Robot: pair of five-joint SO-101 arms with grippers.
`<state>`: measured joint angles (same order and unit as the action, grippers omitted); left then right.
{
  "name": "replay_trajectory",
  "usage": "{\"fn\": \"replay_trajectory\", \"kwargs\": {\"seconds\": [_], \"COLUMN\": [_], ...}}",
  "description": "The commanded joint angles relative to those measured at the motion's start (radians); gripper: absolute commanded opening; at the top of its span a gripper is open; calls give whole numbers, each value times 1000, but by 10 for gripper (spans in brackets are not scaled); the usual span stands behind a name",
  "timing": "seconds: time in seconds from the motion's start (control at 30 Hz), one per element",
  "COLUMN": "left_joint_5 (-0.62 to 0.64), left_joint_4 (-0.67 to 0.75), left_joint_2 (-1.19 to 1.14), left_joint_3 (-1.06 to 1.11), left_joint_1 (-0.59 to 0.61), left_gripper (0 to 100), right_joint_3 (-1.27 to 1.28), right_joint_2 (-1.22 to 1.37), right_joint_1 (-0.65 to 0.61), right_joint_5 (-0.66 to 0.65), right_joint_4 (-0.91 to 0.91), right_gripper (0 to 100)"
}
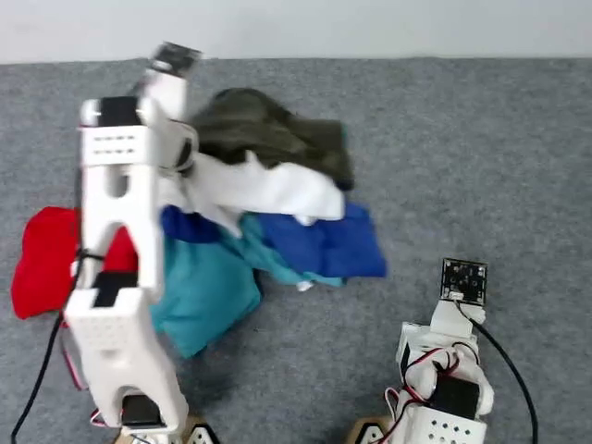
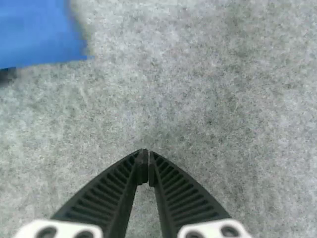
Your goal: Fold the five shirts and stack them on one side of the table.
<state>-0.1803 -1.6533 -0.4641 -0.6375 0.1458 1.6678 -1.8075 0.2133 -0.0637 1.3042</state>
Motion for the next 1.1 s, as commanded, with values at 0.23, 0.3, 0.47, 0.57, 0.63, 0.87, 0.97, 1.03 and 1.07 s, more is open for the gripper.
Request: {"fn": "replay_trajectory", "kwargs": {"seconds": [0.23,0.3,0.47,0.57,0.63,0.87,0.97,1.03,1.07], "left_joint_5": [15,11,8,8,6,-91,-91,-91,-91], "left_joint_4": [-43,-41,-26,41,97,158,144,109,91], "left_joint_2": [385,425,457,448,430,350,348,350,353], "left_joint_3": [-56,-58,-54,-8,47,183,183,177,166], "left_joint_1": [341,422,626,727,763,773,775,773,773], "left_gripper": [12,12,12,12,12,13,47,131,187], "right_joint_3": [14,14,14,14,14,14,14,14,14], "right_joint_2": [-5,-5,-5,-5,-5,-5,-5,-5,-5], "right_joint_1": [10,10,10,10,10,10,10,10,10], "right_joint_5": [-9,-9,-9,-9,-9,-9,-9,-9,-9], "right_joint_4": [5,5,5,5,5,5,5,5,5], "right_gripper": [11,11,11,11,11,11,11,11,11]}}
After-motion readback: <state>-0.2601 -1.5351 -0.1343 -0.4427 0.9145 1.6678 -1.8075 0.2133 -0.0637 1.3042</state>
